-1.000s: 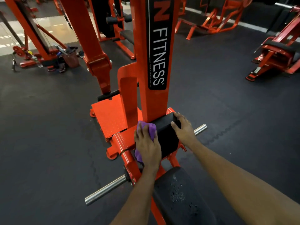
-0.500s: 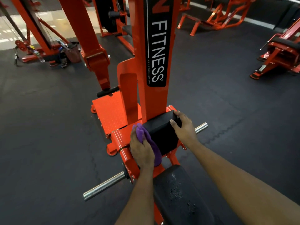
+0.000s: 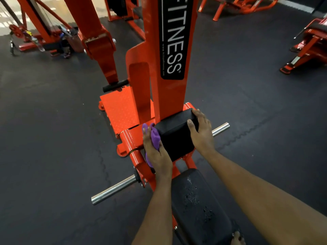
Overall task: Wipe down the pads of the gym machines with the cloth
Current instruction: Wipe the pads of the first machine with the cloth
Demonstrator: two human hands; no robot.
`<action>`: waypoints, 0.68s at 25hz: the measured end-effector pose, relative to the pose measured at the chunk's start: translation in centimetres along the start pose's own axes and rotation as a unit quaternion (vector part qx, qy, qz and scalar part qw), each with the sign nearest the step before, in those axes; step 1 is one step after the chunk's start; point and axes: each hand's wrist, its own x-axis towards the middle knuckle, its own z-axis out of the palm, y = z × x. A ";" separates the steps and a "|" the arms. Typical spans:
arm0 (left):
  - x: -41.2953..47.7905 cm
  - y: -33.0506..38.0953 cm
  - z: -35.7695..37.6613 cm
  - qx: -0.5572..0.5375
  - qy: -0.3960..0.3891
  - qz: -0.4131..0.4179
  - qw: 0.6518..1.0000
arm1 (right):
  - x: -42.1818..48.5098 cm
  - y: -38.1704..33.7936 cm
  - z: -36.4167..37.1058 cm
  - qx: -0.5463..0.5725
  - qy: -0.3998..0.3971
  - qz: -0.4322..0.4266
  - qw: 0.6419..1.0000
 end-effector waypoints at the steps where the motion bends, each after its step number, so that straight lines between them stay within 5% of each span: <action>1: -0.9 -1.9 -0.5 0.004 0.005 -0.035 0.999 | 0.0 0.2 0.3 0.005 0.003 -0.003 1.000; 6: -6.1 -7.6 -3.9 0.048 -0.018 -0.203 0.978 | -0.2 1.2 0.9 0.000 -0.002 -0.010 1.000; 12: -5.3 -5.7 -0.1 0.064 0.077 -0.118 0.988 | -0.3 1.5 1.1 0.012 -0.005 -0.008 1.000; 17: -5.8 -10.2 -2.2 0.097 0.052 -0.261 0.959 | 0.1 2.5 1.7 0.025 0.003 -0.010 1.000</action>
